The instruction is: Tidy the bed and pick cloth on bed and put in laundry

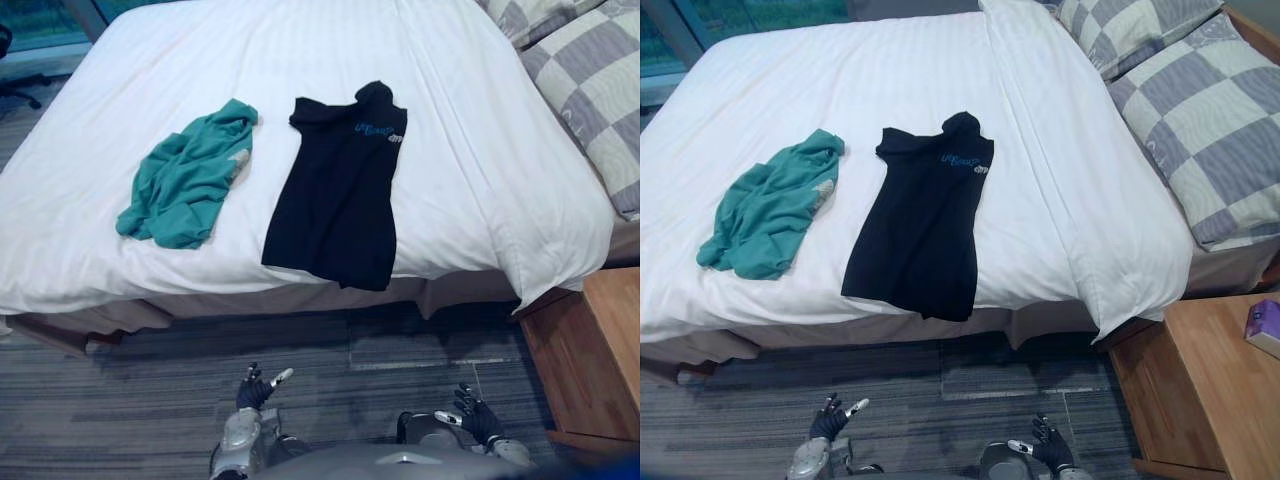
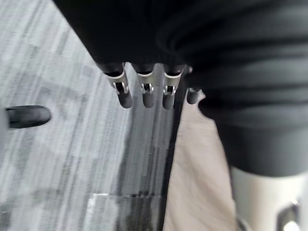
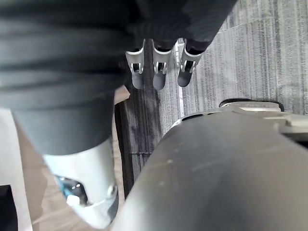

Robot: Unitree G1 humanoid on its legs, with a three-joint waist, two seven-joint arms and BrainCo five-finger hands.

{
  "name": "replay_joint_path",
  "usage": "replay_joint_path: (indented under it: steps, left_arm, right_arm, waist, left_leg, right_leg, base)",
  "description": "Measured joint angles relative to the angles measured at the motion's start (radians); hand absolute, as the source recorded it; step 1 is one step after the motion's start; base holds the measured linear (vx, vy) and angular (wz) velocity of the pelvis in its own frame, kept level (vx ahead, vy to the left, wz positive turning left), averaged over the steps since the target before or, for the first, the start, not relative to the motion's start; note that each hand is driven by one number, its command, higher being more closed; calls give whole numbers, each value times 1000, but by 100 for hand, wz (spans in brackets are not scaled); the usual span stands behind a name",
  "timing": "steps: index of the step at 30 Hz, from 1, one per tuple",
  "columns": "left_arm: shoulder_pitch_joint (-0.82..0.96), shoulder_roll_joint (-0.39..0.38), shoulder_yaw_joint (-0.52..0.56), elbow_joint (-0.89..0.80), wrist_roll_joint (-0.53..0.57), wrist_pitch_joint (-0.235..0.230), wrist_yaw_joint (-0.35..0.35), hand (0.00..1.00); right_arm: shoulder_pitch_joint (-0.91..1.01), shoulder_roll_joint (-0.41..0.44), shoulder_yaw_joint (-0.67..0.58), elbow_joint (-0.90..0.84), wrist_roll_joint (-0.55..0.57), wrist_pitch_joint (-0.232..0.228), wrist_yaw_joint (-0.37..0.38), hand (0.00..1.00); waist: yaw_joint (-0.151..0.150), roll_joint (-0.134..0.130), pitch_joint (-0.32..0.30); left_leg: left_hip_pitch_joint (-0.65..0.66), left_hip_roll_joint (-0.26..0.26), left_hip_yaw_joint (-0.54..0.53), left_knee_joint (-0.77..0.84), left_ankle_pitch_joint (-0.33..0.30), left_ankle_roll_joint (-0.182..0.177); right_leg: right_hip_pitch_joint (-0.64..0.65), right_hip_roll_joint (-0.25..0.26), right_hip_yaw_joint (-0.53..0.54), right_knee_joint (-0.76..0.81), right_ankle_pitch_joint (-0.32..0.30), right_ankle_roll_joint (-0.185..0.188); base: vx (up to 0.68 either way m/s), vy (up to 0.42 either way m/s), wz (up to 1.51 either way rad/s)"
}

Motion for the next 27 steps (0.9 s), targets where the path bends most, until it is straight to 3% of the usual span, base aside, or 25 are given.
replay_joint_path:
  steps: [6, 9, 11, 13, 14, 15, 16, 17, 19, 22, 27]
  left_arm:
    - [40, 38, -29, 1, 9, -5, 69, 0]
    - [39, 51, -18, -1, -1, -11, 97, 0]
    - [42, 53, 1, -5, -46, -22, 112, 0]
    - [42, 49, 10, -10, -60, -23, 114, 0]
    - [43, 46, 11, -10, -60, -23, 114, 0]
    - [45, 35, 12, -11, -60, -23, 113, 0]
    - [44, 23, 12, -11, -61, -25, 113, 0]
    - [41, 21, 13, -11, -69, -26, 112, 0]
    - [37, 27, 51, -11, -82, -33, 109, 0]
    - [64, 27, 56, -10, -86, -39, 98, 0]
    - [67, 21, 40, -1, -43, -88, 87, 0]
  right_arm:
    - [-1, -15, 21, 4, 0, 15, -6, 0]
    - [4, -14, 36, 17, -1, 17, 5, 0]
    - [4, -15, 41, 13, -30, 17, 5, 0]
    - [3, -13, 44, -2, -51, 17, 4, 0]
    - [3, -15, 43, -3, -57, 16, 3, 0]
    - [-1, -27, 44, -4, -75, 16, 4, 0]
    - [-9, -50, 44, -5, -82, 16, 6, 0]
    - [-16, -67, 43, -4, -90, 16, 6, 0]
    - [-34, -64, 50, -7, -124, 12, 10, 0]
    - [-34, -71, 84, -5, -139, 7, 9, 0]
    - [-44, -73, 118, 24, -137, -3, 5, 0]
  waist:
    - [5, 1, -12]
    - [5, -10, -9]
    - [5, -7, -5]
    - [7, -8, -2]
    - [7, -4, -4]
    - [7, 14, -8]
    - [7, 49, -11]
    - [7, 65, -13]
    - [22, 56, -3]
    - [23, 57, -3]
    - [29, 55, -16]
  left_leg:
    - [29, -13, 112, 5, -2, -3]
    - [-20, 11, 130, 182, -46, -51]
    - [-101, 78, 116, 427, -57, -35]
    - [-144, 102, 83, 510, -56, -3]
    - [-142, 93, 74, 495, -80, 18]
    - [-110, 52, 66, 378, -125, 42]
    - [-62, 19, 72, 224, -147, 30]
    - [-43, 13, 74, 157, -153, -25]
    - [-40, -7, 97, 115, -119, -22]
    - [-10, -21, 85, 114, -104, -21]
    - [6, -33, 71, 82, -46, -27]
  right_leg:
    - [26, 11, 93, -165, 129, 24]
    - [45, -5, 125, -211, 162, 30]
    - [75, -9, 128, -252, 160, 17]
    - [93, -12, 128, -263, 167, 8]
    - [94, -14, 131, -265, 168, 9]
    - [84, -17, 133, -267, 174, 19]
    - [65, -6, 127, -274, 189, 46]
    - [57, 5, 121, -286, 200, 59]
    - [78, -17, 101, -335, 253, 57]
    - [108, -21, 95, -346, 246, 66]
    - [159, -24, 77, -397, 263, 72]
  base:
    - [-22, 112, -56]
    - [-91, 75, -41]
    - [-128, 39, -27]
    - [-55, 59, -2]
    - [-16, 106, 8]
    - [-6, 114, 9]
    - [-6, 114, 10]
    - [12, 90, 5]
    - [33, 48, 4]
    - [68, 30, 7]
    - [39, -35, 9]
